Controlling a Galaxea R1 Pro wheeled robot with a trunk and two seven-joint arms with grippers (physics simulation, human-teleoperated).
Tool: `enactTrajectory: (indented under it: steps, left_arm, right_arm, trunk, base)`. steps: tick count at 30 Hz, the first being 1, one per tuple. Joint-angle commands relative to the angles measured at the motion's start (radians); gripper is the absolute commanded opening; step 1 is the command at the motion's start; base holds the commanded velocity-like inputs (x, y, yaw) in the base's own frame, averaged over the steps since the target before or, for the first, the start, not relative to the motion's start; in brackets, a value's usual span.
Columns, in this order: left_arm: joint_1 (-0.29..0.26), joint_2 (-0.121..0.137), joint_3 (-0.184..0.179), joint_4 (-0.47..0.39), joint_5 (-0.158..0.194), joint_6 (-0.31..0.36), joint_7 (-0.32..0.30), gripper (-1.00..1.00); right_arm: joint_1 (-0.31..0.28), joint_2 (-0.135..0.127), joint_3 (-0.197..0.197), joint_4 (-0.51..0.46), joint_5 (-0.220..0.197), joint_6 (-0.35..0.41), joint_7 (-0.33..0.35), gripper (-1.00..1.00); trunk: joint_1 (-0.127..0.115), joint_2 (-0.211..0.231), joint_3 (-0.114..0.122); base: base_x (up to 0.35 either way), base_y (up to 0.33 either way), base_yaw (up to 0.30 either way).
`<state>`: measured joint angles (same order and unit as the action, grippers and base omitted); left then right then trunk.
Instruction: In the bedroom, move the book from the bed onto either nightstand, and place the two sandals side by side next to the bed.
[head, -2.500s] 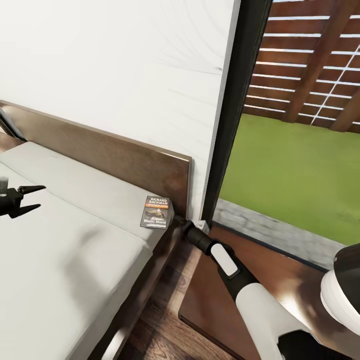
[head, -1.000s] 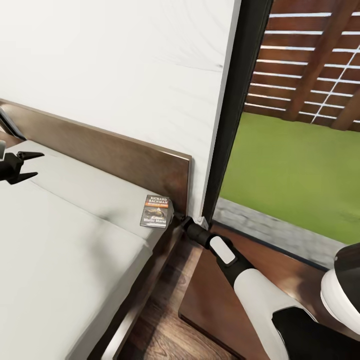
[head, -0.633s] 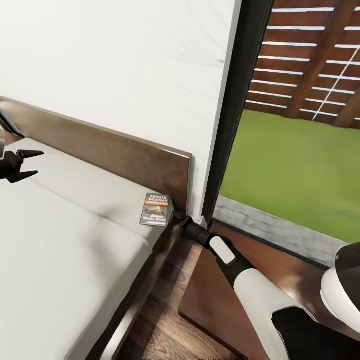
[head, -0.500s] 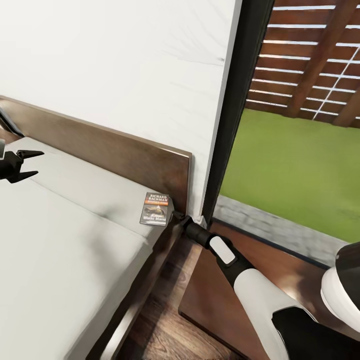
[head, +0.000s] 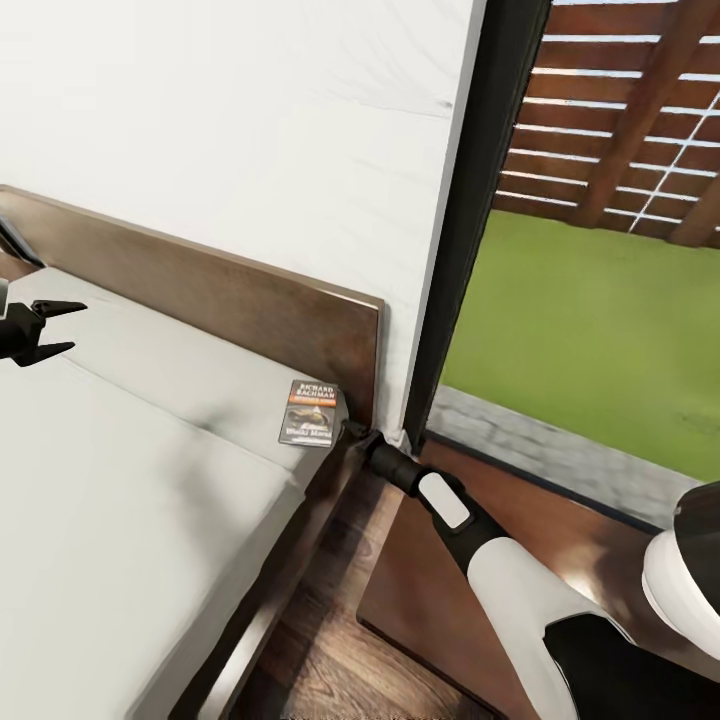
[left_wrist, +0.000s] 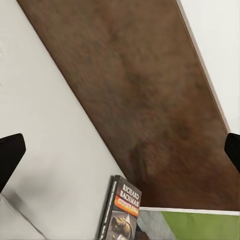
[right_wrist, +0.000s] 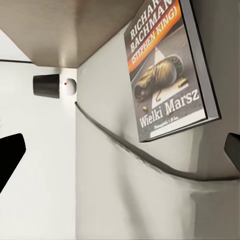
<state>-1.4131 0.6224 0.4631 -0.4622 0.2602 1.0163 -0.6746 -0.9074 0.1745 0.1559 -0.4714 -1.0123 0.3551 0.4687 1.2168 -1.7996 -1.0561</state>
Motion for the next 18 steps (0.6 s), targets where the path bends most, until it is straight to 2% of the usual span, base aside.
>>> enactTrajectory:
  steps: [1,18]
  left_arm:
    - [-0.001,0.000,0.005,0.000,-0.007,0.004,-0.006,1.00]
    - [-0.001,0.000,0.005,-0.001,-0.007,0.004,-0.006,1.00]
  right_arm:
    - [-0.001,0.000,0.003,0.000,-0.006,0.004,0.002,1.00]
    - [-0.001,0.000,0.018,-0.006,-0.008,0.001,0.004,1.00]
  trunk:
    - [0.000,0.000,-0.002]
    - [0.000,0.000,-0.028]
  base:
    - [0.000,0.000,0.000]
    - [0.000,0.000,0.000]
